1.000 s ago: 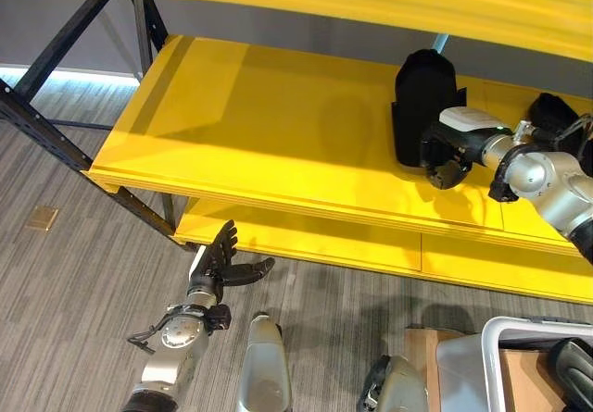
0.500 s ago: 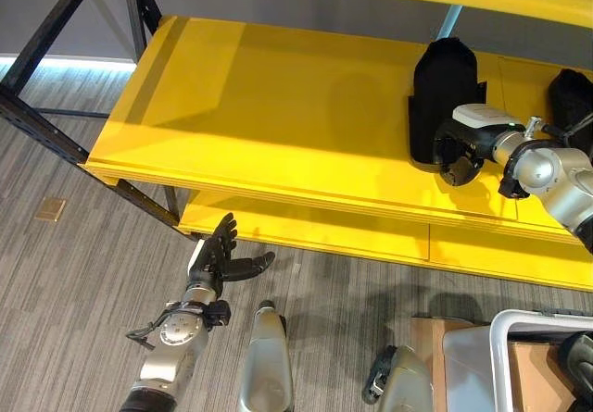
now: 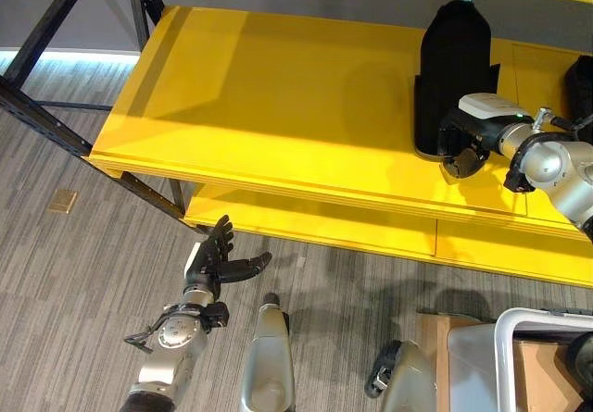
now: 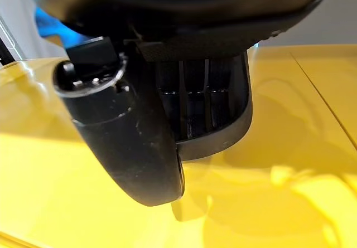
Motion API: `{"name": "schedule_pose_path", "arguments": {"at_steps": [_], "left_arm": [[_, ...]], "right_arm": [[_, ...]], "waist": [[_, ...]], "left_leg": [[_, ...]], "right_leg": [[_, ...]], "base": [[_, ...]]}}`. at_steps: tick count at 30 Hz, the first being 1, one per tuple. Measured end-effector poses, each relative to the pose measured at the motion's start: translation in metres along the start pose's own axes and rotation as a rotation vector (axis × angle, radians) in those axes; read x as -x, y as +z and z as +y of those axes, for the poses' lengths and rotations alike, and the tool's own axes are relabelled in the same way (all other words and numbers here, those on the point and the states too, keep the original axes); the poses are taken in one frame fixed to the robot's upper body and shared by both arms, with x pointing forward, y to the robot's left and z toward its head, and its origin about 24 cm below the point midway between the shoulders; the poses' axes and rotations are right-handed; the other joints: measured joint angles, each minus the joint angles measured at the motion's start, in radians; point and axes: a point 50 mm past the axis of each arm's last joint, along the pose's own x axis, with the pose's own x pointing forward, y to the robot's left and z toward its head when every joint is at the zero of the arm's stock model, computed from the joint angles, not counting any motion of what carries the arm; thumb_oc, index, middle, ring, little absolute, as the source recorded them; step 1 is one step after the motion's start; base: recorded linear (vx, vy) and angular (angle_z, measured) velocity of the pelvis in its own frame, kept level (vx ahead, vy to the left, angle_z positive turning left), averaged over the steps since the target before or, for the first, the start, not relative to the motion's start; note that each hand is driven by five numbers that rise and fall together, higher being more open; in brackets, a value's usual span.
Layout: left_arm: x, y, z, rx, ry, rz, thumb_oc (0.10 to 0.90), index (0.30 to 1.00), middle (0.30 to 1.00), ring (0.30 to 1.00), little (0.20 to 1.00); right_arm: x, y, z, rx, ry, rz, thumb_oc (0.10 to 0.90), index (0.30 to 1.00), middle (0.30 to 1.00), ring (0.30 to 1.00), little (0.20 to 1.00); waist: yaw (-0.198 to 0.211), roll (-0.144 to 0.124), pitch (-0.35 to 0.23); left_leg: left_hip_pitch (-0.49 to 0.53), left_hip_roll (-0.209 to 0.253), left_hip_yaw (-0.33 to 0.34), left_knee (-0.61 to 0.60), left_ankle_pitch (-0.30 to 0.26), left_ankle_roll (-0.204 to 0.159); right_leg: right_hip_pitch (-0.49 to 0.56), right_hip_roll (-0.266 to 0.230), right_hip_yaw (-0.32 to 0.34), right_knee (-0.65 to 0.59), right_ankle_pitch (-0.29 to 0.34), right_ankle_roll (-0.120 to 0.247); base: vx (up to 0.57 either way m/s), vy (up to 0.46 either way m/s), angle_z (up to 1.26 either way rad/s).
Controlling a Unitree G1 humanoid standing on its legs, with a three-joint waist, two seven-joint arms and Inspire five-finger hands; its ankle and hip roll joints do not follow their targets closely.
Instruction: Move parts from the plastic box to the shelf.
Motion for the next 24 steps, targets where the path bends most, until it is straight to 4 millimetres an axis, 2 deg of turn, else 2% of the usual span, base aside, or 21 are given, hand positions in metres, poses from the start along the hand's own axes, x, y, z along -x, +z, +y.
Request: {"name": "schedule_pose_path", "arguments": {"at_steps": [17,18,19,20,24], "left_arm": [[0.0,0.006,0.008,0.001,0.032,-0.03,0.9,1.0,1.0,1.0,1.0],[0.0,0.006,0.008,0.001,0.032,-0.031,0.9,1.0,1.0,1.0,1.0],[0.0,0.006,0.008,0.001,0.032,-0.031,0.9,1.0,1.0,1.0,1.0],[0.0,0.006,0.008,0.002,0.032,-0.031,0.9,1.0,1.0,1.0,1.0],[0.0,0.007,0.008,0.002,0.037,-0.036,0.9,1.0,1.0,1.0,1.0]], "right_arm": [[0.003,-0.006,-0.008,0.005,-0.046,0.021,0.4,0.3,0.3,0.3,0.3],[0.003,-0.006,-0.008,0.005,-0.049,0.021,0.588,0.564,0.564,0.564,0.564],[0.003,-0.006,-0.008,0.005,-0.051,0.024,0.824,0.893,0.893,0.893,0.893],[0.003,-0.008,-0.008,0.004,-0.055,0.03,0.9,1.0,1.0,1.0,1.0],[0.003,-0.013,-0.011,0.001,-0.071,0.056,0.9,1.0,1.0,1.0,1.0]], "waist": [[0.001,0.001,0.003],[0.0,0.002,0.003],[0.0,0.003,0.004],[0.0,0.004,0.005],[0.004,0.005,0.005]], "left_leg": [[-0.024,-0.002,-0.017,0.001,0.006,-0.008],[-0.025,-0.002,-0.017,0.001,0.006,-0.008],[-0.026,-0.002,-0.017,0.001,0.007,-0.008],[-0.028,-0.002,-0.018,0.001,0.007,-0.008],[-0.036,-0.004,-0.019,0.003,0.009,-0.008]], "right_leg": [[-0.026,-0.004,-0.007,0.026,-0.016,-0.008],[-0.027,-0.005,-0.007,0.026,-0.016,-0.008],[-0.028,-0.005,-0.007,0.027,-0.016,-0.008],[-0.029,-0.005,-0.008,0.028,-0.016,-0.008],[-0.039,-0.007,-0.006,0.034,-0.016,-0.008]], "base": [[0.01,-0.015,0.02],[0.0,0.0,0.0],[0.0,0.0,0.0],[0.0,0.0,0.0],[0.0,0.0,0.0]]}}
